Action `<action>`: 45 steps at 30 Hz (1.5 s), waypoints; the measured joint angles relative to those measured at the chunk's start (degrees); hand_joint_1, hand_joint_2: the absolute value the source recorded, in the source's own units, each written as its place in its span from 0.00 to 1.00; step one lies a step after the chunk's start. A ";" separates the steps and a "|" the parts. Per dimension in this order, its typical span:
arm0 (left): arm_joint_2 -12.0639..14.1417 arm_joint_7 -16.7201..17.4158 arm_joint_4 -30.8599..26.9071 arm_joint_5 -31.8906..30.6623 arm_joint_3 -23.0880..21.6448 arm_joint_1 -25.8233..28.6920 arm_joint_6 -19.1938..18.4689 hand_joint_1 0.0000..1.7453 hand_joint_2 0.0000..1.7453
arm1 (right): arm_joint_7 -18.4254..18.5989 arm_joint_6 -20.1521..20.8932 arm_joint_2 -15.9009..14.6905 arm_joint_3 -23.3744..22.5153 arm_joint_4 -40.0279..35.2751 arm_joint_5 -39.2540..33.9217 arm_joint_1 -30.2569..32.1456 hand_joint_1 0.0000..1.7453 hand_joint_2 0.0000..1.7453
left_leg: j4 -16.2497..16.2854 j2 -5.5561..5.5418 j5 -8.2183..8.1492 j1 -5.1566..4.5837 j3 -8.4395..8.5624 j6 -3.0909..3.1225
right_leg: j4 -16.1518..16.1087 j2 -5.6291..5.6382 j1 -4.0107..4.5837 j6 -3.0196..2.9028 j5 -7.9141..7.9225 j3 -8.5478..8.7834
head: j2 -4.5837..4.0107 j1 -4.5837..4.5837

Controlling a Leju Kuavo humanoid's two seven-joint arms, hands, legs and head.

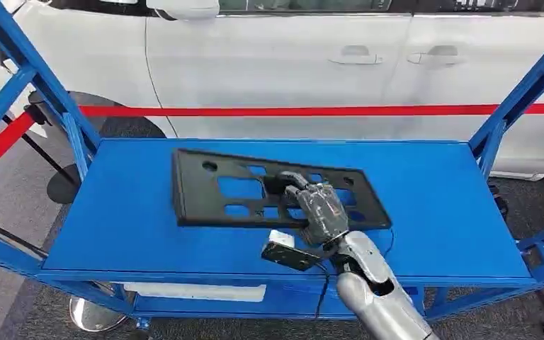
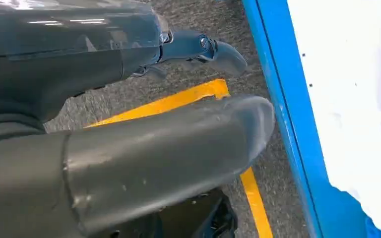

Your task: Take the parts from the cabinet and place them on the table.

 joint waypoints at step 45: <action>-0.33 0.66 -0.31 1.03 5.83 1.41 3.42 0.00 0.00 | -13.02 -0.40 -2.77 -12.02 -36.92 -33.35 24.03 1.00 1.00 | 0.98 -0.42 -1.15 -1.09 0.46 1.46 | 0.98 -0.22 0.09 0.16 -0.21 -0.44 | 0.00 -0.61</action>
